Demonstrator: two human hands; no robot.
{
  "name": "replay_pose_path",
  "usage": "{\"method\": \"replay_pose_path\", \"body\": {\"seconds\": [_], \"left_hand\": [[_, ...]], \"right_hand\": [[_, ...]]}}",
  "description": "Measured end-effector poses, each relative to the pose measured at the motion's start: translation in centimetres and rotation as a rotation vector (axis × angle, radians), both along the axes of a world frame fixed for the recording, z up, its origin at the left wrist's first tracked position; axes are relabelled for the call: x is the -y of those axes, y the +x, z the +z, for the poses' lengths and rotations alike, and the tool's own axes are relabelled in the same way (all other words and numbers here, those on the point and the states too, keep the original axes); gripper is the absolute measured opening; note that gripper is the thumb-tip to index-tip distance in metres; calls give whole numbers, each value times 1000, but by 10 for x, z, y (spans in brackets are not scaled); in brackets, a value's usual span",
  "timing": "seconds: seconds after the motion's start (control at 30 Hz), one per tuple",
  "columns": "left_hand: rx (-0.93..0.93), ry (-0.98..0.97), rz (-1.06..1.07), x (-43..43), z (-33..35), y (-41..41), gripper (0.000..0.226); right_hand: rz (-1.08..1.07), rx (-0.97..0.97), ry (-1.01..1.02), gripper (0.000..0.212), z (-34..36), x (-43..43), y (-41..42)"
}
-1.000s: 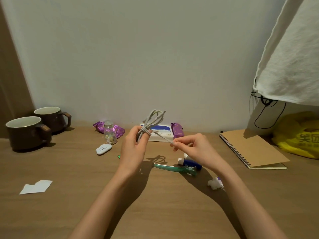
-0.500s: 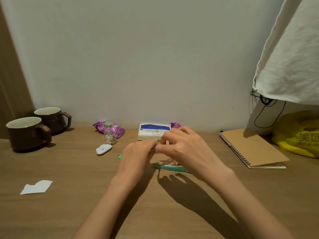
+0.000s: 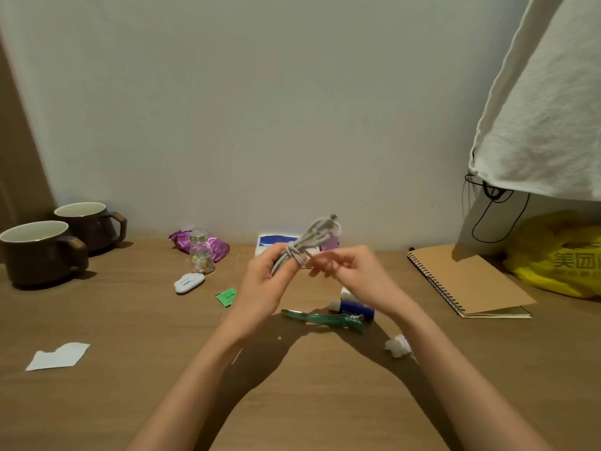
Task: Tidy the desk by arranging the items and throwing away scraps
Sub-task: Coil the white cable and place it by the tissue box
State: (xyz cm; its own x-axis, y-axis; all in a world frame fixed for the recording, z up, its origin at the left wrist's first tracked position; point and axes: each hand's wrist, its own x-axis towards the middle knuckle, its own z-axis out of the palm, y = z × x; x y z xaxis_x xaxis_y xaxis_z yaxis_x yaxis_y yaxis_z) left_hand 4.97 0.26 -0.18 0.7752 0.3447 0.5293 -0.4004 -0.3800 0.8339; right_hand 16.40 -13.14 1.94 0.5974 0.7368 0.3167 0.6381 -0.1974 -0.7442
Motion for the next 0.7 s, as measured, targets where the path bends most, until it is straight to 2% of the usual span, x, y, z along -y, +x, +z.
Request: {"method": "replay_pose_path", "body": {"seconds": [0.2, 0.33, 0.53, 0.7], "left_hand": [[-193, -148, 190, -14, -20, 12, 9], [-152, -142, 235, -17, -22, 12, 10], [-94, -114, 259, -16, -21, 10, 16], [-122, -262, 143, -7, -15, 7, 11]], "right_hand": [[-17, 248, -36, 19, -10, -15, -23], [26, 437, -79, 20, -12, -18, -25], [-86, 366, 115, 19, -16, -13, -20], [-144, 101, 351, 12, -17, -14, -24]]}}
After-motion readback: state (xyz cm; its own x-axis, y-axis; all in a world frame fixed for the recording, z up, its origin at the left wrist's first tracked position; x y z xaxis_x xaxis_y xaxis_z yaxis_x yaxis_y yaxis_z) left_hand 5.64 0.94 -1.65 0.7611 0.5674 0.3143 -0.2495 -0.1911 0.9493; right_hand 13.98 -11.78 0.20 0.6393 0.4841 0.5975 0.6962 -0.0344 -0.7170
